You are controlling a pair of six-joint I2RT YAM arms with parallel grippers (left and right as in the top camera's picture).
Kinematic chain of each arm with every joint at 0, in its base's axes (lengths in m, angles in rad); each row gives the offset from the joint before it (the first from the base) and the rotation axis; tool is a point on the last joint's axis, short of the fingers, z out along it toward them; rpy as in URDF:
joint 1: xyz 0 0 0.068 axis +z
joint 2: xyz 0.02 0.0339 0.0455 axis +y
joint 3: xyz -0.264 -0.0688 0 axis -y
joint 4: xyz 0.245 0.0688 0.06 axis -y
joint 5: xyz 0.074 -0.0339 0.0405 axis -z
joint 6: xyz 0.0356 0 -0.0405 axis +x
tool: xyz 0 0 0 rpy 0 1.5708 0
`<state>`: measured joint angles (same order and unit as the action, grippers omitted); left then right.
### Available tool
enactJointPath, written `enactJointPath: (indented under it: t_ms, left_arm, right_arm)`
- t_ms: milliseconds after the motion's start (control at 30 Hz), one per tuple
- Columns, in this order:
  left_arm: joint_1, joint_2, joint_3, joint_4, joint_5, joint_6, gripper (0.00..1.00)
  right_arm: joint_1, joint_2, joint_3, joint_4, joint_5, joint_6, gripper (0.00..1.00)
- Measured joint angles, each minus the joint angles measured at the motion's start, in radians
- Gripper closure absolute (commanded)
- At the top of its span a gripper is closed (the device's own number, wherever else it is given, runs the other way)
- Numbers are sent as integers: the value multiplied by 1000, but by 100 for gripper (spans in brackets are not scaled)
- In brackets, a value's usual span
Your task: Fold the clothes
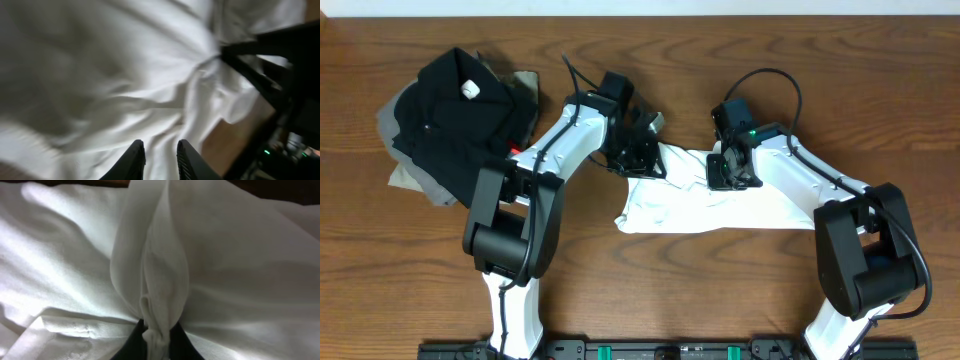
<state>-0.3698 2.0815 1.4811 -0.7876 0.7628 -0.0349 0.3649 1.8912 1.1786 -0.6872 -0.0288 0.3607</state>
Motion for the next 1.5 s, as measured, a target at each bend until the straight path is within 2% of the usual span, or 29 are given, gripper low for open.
enactJointPath:
  t_ms: [433,600,700,833,1033,1500]
  left_arm:
    - [-134,0,0,11,82,10,75]
    - [-178,0,0,10,18,9,81]
    - [-195,0,0,12,-51,5,90]
    - [-206,0,0,39,-157,-1,94]
    - [-209,0,0,86,-223,-13,94]
    - [-209,58,0,122,-247,-43,94]
  right_arm:
    - [0,0,0,-2,0,2,98]
    - [0,0,0,-2,0,2,99]
    - [0,0,0,-5,-1,2,99]
    - [0,0,0,-8,-2,2,99]
    - [0,0,2,-19,-5,2,99]
    - [-2,-36,3,-61,-11,2,99]
